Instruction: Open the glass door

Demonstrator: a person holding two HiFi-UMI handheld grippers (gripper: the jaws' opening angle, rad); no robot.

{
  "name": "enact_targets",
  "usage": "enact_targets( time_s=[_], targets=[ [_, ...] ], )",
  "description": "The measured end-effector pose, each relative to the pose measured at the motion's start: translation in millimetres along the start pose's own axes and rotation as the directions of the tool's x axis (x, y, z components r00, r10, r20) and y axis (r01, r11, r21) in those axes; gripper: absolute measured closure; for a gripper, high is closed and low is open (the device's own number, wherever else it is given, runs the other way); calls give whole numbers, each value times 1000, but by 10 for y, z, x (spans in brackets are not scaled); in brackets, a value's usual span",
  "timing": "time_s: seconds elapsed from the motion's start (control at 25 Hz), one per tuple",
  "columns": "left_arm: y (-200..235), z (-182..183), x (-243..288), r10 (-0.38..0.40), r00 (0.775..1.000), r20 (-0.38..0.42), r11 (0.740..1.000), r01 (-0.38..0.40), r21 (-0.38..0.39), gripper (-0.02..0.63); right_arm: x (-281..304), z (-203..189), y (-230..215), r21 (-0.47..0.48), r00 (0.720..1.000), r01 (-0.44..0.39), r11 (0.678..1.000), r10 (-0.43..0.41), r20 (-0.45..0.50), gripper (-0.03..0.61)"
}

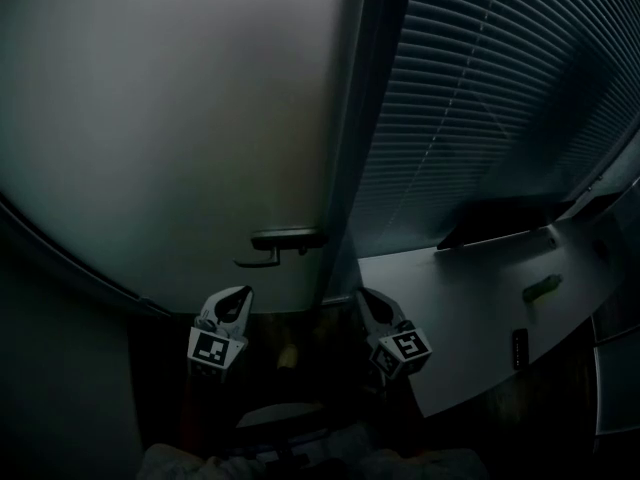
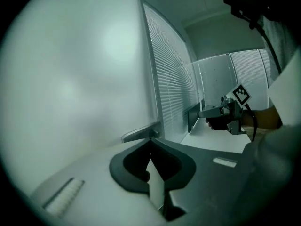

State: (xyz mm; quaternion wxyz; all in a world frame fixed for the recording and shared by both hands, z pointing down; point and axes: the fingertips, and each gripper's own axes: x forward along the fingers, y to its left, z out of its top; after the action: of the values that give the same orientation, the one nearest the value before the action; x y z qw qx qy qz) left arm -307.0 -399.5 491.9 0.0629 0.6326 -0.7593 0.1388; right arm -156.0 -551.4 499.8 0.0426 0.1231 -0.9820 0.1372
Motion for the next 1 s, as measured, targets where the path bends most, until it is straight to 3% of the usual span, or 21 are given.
enact_targets(
  time_s=[0.16, 0.36, 0.44, 0.6, 0.8, 0.92, 1.0],
  targets=[
    [122, -16, 150, -9, 999, -31, 998, 11, 59, 609, 122, 53, -26, 16, 1000, 15, 1000, -15, 13, 580],
    [267, -176, 364, 20, 992, -121, 980, 5, 198, 607, 223, 67, -139, 27, 999, 37, 999, -37, 10, 580],
    [280, -222, 419, 18, 989, -145, 967, 20, 254, 570, 247, 43, -187, 31, 999, 44, 999, -44, 9, 580],
    [266, -287, 532, 17, 987, -162, 928, 45, 370, 504, 255, -10, -279, 47, 997, 72, 996, -72, -1, 580],
    [340, -413, 651, 78, 972, -222, 852, 51, 521, 472, 247, -48, -383, 75, 997, 83, 994, -83, -7, 580],
    [318, -476, 700, 74, 968, -241, 817, 80, 572, 442, 260, -86, -443, 92, 995, 97, 991, -97, -8, 580],
    [281, -541, 732, 58, 966, -252, 809, 102, 579, 427, 270, -144, -474, 99, 994, 106, 989, -106, -11, 580]
  ],
)
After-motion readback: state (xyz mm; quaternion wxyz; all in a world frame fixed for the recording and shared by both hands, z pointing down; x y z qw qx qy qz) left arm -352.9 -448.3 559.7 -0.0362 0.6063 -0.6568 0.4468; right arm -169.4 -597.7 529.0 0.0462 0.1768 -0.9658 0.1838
